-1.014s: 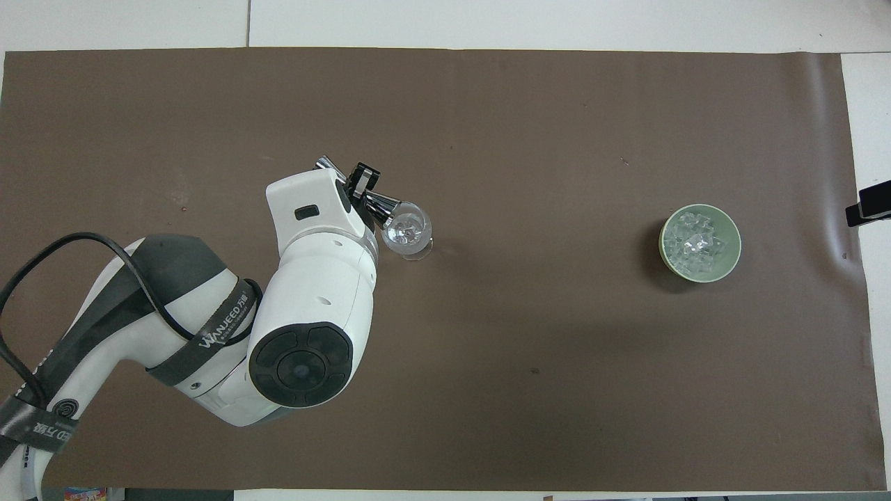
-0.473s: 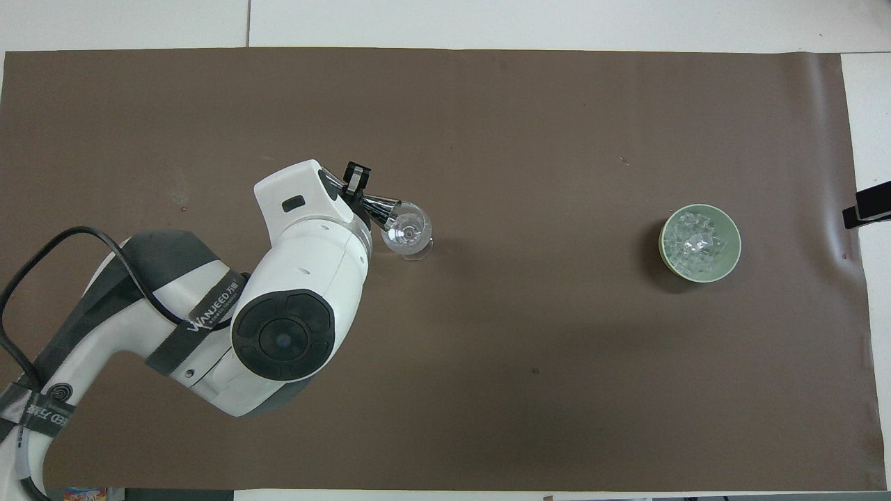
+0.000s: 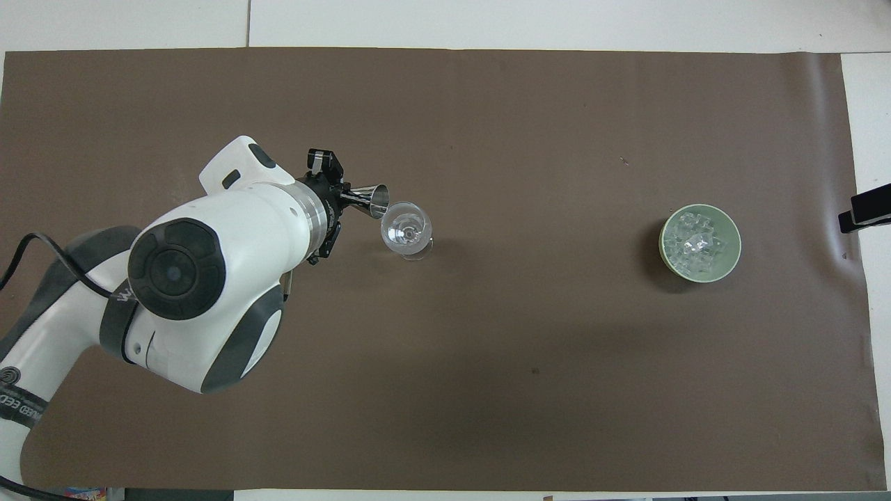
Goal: Pour wine and add ice with both arms
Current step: 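Carry the jigger back with the left gripper while the right gripper reaches the cup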
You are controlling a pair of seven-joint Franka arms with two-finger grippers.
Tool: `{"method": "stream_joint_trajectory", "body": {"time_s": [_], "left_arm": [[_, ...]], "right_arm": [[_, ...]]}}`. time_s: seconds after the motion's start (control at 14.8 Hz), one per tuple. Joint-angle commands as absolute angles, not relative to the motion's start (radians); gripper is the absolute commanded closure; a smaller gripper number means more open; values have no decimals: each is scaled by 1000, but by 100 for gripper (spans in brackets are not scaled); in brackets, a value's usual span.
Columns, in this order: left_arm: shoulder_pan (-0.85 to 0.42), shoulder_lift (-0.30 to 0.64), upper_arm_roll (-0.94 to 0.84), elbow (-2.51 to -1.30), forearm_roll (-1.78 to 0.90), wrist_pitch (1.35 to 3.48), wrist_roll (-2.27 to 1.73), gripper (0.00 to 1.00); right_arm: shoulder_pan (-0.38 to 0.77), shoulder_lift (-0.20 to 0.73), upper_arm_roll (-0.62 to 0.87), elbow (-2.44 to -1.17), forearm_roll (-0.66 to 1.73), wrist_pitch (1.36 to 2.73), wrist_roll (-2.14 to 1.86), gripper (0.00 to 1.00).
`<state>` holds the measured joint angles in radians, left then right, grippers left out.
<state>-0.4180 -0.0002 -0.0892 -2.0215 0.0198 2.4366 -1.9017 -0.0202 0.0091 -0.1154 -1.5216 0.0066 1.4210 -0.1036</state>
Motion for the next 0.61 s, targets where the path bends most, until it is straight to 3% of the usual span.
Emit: {"method": "stream_joint_trajectory", "body": {"time_s": [0.0,0.27,0.54], "left_arm": [[-344,-2,-91,-2013,-194,2428,-1771,100],[-240,1,-91,-2020,-499,2416,-1562,100],[-108,21,-92,-2042,-743,2383,-1341,100]], "right_arm": [[-17,-66,-109,-1658,14,1523,-94,0],[76,-120,-107,-1805,17,1708,-106,0],[87,-140,-107,-1945,29,1853,-281,0]]}}
